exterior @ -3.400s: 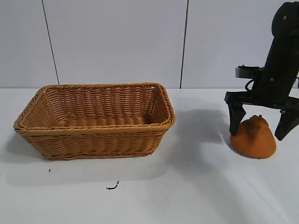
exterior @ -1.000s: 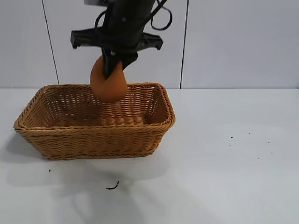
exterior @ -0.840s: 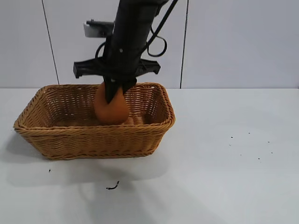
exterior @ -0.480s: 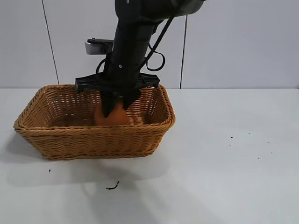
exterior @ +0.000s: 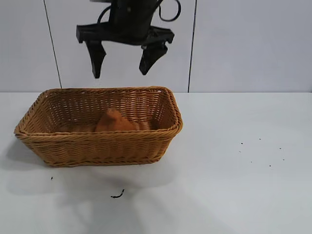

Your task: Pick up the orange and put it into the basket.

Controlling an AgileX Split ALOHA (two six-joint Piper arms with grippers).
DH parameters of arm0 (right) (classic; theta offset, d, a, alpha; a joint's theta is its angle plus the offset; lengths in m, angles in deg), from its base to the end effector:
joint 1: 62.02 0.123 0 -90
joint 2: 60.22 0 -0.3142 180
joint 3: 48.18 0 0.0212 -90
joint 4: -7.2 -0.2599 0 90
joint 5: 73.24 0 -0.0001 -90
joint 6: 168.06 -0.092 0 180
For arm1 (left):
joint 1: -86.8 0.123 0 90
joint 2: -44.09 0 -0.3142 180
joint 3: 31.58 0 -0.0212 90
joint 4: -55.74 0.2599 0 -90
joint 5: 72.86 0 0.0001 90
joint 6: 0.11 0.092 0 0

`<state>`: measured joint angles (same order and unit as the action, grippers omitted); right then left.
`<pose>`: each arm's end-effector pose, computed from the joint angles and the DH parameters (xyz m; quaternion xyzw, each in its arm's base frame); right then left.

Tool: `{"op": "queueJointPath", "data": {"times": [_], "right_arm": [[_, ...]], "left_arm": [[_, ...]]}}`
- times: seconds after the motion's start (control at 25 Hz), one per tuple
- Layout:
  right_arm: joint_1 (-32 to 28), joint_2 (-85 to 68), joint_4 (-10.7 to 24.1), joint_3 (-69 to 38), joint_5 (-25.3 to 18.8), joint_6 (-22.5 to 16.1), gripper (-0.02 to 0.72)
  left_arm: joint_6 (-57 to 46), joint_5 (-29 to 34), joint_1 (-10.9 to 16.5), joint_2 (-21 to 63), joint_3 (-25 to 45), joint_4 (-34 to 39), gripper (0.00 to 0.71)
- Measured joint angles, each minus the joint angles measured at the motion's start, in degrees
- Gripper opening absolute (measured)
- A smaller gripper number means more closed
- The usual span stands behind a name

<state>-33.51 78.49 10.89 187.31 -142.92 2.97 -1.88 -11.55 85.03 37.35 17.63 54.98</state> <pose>0.4714 0.2497 0.3003 -0.1686 0.9569 0.0450 0.2320 -0.0268 -0.0002 0.2807 0.0003 0.8538 -0.0227 0.5201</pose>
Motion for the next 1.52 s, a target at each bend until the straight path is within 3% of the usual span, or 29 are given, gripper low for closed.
{"op": "queueJointPath", "data": {"times": [0.52, 0.84, 1.2, 1.52], "right_arm": [[-23.6, 0.0, 0.5, 0.0, 0.0, 0.1, 0.64], [-26.4, -0.4, -1.7, -2.1, 0.0, 0.1, 0.638], [-26.3, -13.7, -4.4, -24.9, 0.1, 2.8, 0.637], [-26.3, -37.4, -4.6, -54.4, 0.1, 6.3, 0.631]], "left_arm": [[0.0, 0.0, 0.0, 0.0, 0.0, 0.0, 0.666], [0.0, 0.0, 0.0, 0.0, 0.0, 0.0, 0.666], [0.0, 0.0, 0.0, 0.0, 0.0, 0.0, 0.666], [0.0, 0.0, 0.0, 0.0, 0.0, 0.0, 0.666]]}}
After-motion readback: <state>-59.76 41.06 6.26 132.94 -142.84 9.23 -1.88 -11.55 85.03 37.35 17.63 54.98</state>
